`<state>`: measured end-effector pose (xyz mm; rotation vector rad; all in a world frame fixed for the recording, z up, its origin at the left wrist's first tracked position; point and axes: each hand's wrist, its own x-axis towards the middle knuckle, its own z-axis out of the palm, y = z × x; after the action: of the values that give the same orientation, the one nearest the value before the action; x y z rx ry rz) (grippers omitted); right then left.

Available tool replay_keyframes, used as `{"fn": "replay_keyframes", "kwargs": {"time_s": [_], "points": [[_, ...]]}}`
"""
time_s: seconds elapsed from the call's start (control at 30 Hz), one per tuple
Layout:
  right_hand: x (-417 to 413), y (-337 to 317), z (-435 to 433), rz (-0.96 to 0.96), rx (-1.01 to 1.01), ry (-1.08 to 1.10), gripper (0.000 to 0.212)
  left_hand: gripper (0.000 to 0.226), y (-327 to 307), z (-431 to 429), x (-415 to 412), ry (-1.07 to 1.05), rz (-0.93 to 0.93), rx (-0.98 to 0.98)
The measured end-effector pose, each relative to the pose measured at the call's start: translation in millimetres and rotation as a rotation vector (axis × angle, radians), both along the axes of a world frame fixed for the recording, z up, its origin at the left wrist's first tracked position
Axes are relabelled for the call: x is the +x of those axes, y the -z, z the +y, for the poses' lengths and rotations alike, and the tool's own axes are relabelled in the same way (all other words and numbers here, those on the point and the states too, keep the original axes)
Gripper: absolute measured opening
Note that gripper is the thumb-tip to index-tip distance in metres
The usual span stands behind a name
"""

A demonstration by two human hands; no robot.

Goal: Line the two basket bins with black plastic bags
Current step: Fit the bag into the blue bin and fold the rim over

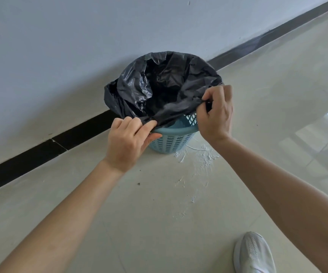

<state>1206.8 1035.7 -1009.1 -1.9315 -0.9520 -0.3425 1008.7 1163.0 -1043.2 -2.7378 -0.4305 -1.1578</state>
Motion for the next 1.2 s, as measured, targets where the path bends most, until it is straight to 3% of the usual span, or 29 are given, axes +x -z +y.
{"fn": "replay_keyframes", "kwargs": {"time_s": [0.1, 0.27, 0.47, 0.53, 0.6, 0.67, 0.77, 0.9, 1.0, 1.07, 1.13, 1.2], "points": [[-2.4, 0.6, 2.8, -0.100, -0.024, -0.090, 0.020, 0.034, -6.4, 4.9, 0.4, -0.036, -0.001, -0.002], [4.1, 15.5, -10.3, -0.246, -0.083, -0.028, 0.039, 0.032, -15.6, 8.9, 5.4, -0.078, -0.010, 0.042], [17.7, 46.9, -41.5, -0.468, -0.144, -0.131, 0.019, 0.007, -12.9, 2.5, 7.1, -0.002, -0.140, 0.024], [23.4, 57.4, -53.1, -0.543, -0.247, -0.221, 0.012, 0.010, -6.2, -1.9, 7.5, 0.008, -0.158, 0.039], [26.0, 64.9, -60.2, -0.548, -0.388, -0.243, 0.021, 0.005, 4.8, -3.5, 6.0, 0.021, -0.092, 0.028], [24.7, 66.4, -58.7, -0.464, -0.451, -0.244, 0.030, 0.017, 13.3, -5.4, 3.0, 0.032, -0.007, -0.055], [16.3, 55.5, -47.3, -0.208, -0.340, -0.236, 0.024, 0.031, 17.7, -9.2, -0.2, 0.085, -0.024, -0.245], [13.7, 43.8, -34.5, 0.146, -0.193, 0.073, 0.009, 0.028, -0.9, -9.0, 12.2, -0.044, -0.188, -0.210], [26.8, 26.8, -21.5, 0.458, 0.032, 0.313, 0.014, 0.048, -17.1, -0.9, 24.7, 0.052, 0.054, -0.089], [42.2, 7.1, -9.8, 0.553, 0.123, 0.373, 0.020, 0.042, -22.0, 3.0, 28.4, 0.087, 0.287, -0.079], [58.5, -13.3, 3.0, 0.595, 0.072, 0.362, 0.022, 0.026, -24.8, 3.4, 29.7, 0.074, 0.331, -0.102], [70.8, -26.8, 14.8, 0.616, -0.111, 0.291, 0.030, 0.016, -28.3, 2.1, 29.7, 0.082, 0.338, -0.081]]}}
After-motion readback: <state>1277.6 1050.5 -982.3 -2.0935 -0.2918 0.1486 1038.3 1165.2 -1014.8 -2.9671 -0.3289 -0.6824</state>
